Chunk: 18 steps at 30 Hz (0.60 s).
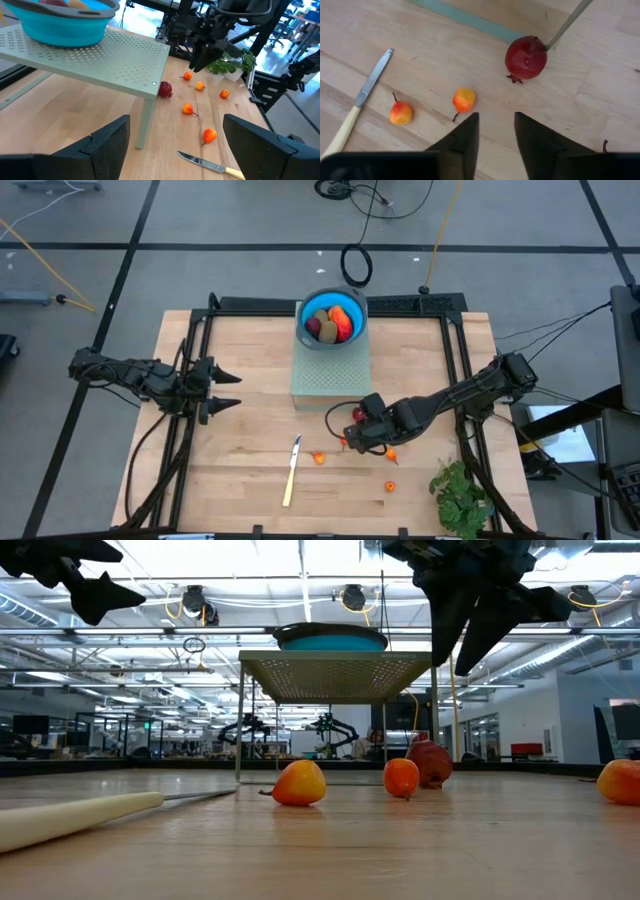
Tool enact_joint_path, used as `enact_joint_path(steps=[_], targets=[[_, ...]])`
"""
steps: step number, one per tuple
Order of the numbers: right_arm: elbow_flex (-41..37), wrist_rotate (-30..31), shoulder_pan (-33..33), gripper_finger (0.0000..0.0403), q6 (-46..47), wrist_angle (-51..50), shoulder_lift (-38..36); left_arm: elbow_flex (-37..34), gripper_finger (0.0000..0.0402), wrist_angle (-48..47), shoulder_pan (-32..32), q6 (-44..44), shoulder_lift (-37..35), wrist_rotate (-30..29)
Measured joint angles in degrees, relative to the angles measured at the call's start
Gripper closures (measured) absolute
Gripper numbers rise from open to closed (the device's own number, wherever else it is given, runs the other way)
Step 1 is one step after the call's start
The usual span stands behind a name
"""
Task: Pick & Place Fruit
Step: Put the pomegranate into the blue strainer bowl on the shelf
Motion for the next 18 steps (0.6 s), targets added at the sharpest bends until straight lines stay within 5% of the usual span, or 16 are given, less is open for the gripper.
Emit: enact_joint_path(steps=[10,18], targets=[[-0.02,0.14,-2.05,0.017,0.2,1.21,0.0,0.0,0.0082,-0.36,0.0,0.0,0.0,0.0],[-0.1,0.2,-3.57,0.0138,0.08,1.26,0.0,0.01,0.0082,-0.33,0.0,0.04,0.0,-0.02]])
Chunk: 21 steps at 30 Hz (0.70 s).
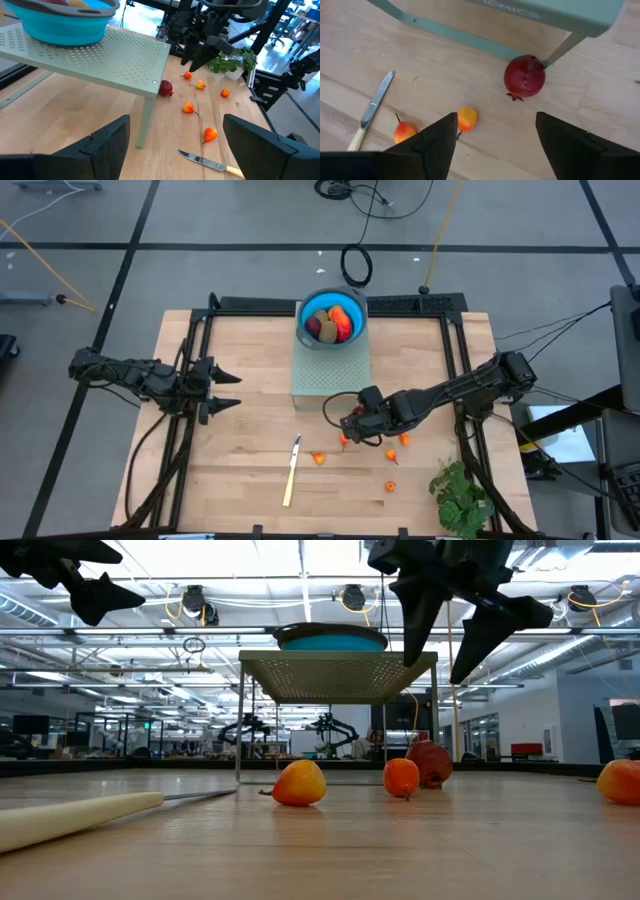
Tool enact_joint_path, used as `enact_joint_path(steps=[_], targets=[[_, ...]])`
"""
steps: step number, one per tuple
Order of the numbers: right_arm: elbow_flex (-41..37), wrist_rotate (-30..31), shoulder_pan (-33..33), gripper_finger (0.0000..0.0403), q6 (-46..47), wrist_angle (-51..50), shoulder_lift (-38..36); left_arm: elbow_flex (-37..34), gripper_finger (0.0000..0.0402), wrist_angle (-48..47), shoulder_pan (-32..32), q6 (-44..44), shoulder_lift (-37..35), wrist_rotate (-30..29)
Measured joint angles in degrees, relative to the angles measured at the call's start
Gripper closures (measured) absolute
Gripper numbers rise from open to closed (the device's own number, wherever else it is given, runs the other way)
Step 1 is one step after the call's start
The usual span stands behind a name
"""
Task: Pick & Place Fruit
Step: Put the pomegranate into the blue strainer bowl on the shelf
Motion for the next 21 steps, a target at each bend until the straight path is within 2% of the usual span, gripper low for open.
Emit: enact_joint_path(steps=[9,21], targets=[[-6.67,-0.17,-0.16,0.0138,1.97,9.0,-0.07,-0.02,0.0082,0.04,0.0,0.07,0.0,0.0],[-13.34,-0.17,-0.73,0.0139,3.16,15.68,-0.04,-0.02,0.0082,0.07,0.0,-0.02,0.0,0.0]])
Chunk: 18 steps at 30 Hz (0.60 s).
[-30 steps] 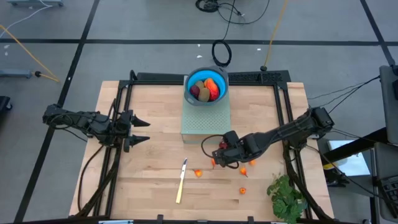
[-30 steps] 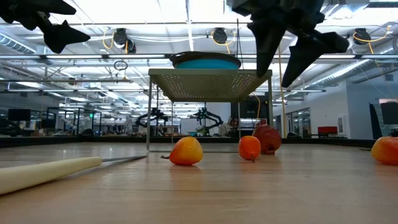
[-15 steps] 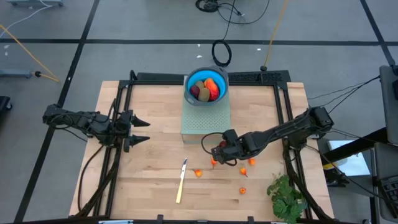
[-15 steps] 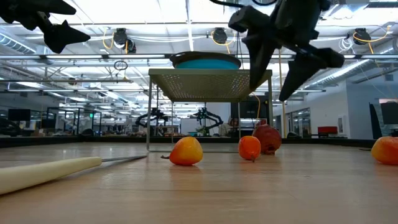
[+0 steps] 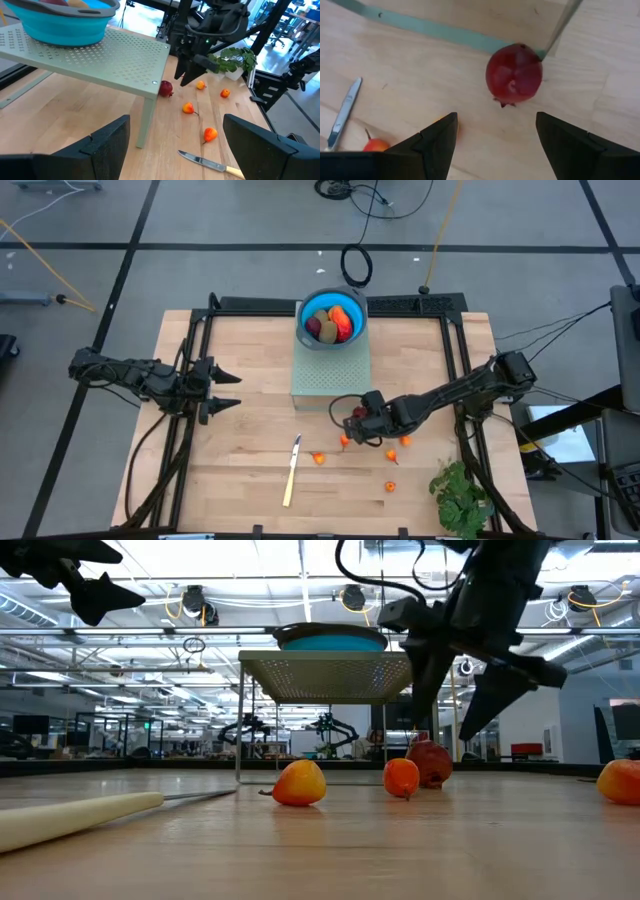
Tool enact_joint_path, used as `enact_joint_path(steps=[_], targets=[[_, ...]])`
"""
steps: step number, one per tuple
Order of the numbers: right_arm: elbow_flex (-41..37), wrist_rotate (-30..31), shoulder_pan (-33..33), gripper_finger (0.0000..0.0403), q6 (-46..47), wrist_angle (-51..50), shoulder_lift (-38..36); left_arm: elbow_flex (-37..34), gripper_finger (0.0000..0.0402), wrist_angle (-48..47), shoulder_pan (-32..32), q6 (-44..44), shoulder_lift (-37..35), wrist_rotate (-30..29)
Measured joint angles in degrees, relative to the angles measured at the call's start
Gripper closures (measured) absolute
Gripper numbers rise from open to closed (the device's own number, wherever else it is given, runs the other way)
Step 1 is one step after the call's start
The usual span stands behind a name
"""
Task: Pick & Place Fruit
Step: Put the pomegranate into the blue strainer bowl on the shelf
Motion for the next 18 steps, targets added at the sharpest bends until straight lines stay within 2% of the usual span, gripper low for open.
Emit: enact_joint_path(steps=[6,18], targets=[[-2.59,0.91,-1.44,0.014,-0.04,4.68,-0.14,0.02,0.0082,0.0,0.0,-0.28,0.0,0.0],[-2.83,0.56,-3.68,0.014,-1.18,4.78,-0.13,0.02,0.0082,0.0,0.0,-0.22,0.0,0.0]])
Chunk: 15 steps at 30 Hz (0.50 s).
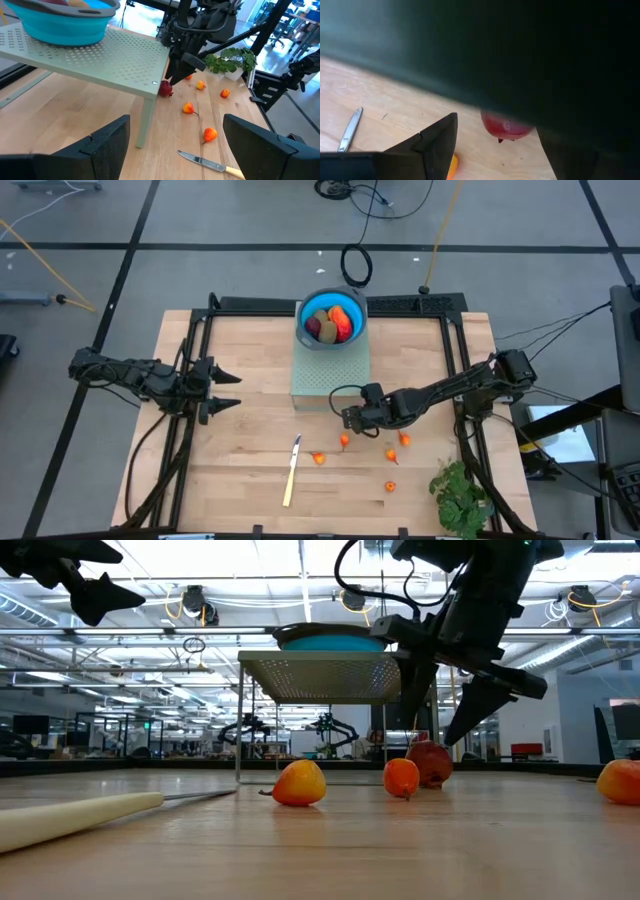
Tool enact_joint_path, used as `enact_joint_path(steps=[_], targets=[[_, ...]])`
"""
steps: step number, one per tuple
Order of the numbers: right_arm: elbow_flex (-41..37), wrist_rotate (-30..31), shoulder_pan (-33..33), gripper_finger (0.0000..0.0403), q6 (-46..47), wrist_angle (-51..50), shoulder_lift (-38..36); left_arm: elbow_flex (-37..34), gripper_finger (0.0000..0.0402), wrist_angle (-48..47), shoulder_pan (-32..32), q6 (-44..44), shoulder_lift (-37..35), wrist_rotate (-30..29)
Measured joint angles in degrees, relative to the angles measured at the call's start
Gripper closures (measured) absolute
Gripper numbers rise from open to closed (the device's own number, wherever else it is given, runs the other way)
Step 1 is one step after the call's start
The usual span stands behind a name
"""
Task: Pick & Place Fruit
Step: Put the pomegranate into the blue strainer bowl on the shelf
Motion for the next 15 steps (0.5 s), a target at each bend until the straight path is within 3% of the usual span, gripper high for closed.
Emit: enact_joint_path(steps=[15], targets=[[-0.01,-0.42,-2.02,0.014,0.18,-0.45,0.07,0.0,0.0082,0.0,0.0,0.22,0.0,0.0]])
